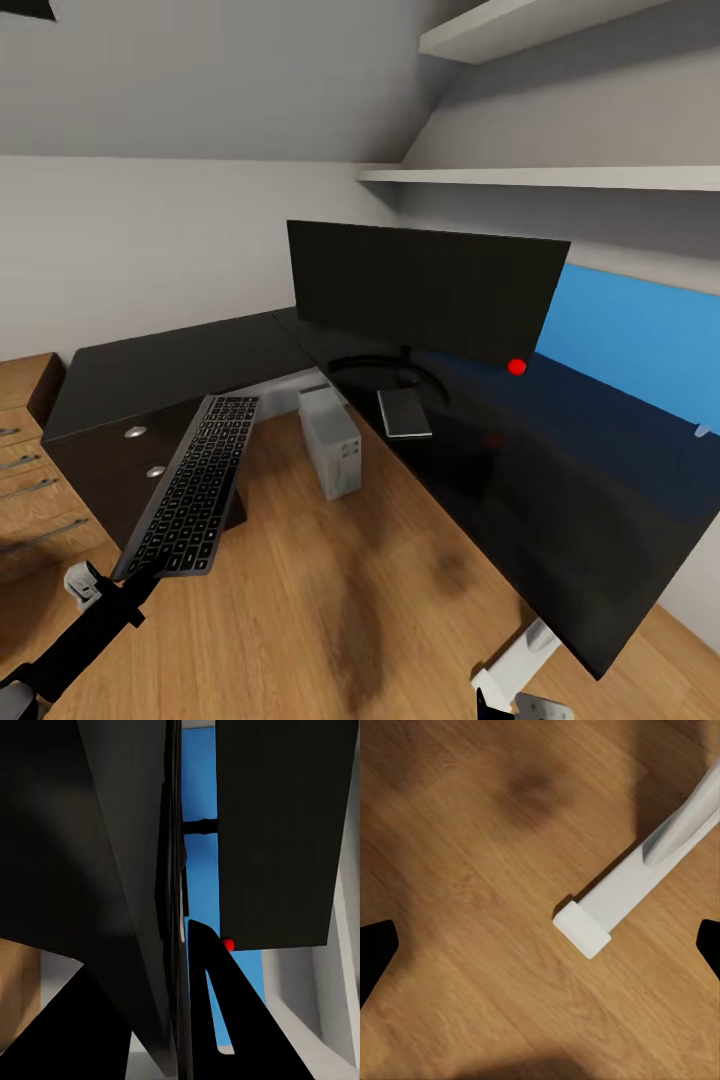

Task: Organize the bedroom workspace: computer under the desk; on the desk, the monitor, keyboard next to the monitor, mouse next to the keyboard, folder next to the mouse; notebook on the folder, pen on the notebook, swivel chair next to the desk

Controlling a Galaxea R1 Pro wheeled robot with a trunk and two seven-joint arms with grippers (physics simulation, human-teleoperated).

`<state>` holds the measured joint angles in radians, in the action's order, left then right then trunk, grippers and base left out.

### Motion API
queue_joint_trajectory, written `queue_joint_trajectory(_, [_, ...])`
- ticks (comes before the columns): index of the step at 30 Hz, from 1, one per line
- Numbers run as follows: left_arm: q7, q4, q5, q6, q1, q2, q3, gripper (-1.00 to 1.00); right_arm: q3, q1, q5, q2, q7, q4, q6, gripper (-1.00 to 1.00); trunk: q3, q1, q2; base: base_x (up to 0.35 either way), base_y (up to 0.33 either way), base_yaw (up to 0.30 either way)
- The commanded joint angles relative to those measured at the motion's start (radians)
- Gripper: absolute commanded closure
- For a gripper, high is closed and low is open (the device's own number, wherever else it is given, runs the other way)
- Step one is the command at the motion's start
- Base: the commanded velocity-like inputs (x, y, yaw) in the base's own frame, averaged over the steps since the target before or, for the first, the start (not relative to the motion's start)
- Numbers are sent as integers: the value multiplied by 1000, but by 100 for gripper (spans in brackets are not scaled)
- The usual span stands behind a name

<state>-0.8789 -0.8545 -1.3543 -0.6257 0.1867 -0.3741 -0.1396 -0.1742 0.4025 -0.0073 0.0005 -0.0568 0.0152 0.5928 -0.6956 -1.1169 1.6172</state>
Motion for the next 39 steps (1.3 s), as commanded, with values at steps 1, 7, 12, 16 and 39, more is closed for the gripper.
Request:
queue_joint_trajectory(1, [1, 0, -5, -6, 0, 0, 0, 100, -1, 1, 0, 0, -1, 2, 4, -100, -1, 0, 0, 0, 0, 9])
queue_joint_trajectory(7, [1, 0, -5, -6, 0, 0, 0, 100, -1, 1, 0, 0, -1, 2, 4, -100, -1, 0, 0, 0, 0, 4])
queue_joint_trajectory(12, [1, 0, -5, -5, 0, 0, 0, 100, -1, 1, 0, 1, -2, 2, 4, -100, -1, 0, 0, 0, 0, 108])
queue_joint_trajectory(16, [1, 0, -5, -5, 0, 0, 0, 100, -1, 1, 0, 1, -2, 2, 4, -100, -1, 0, 0, 0, 0, 228])
queue_joint_trajectory(39, [1, -5, -5, -5, 0, 0, 0, 100, -1, 1, 0, 1, -1, 2, 4, -100, -1, 0, 0, 0, 0, 267])
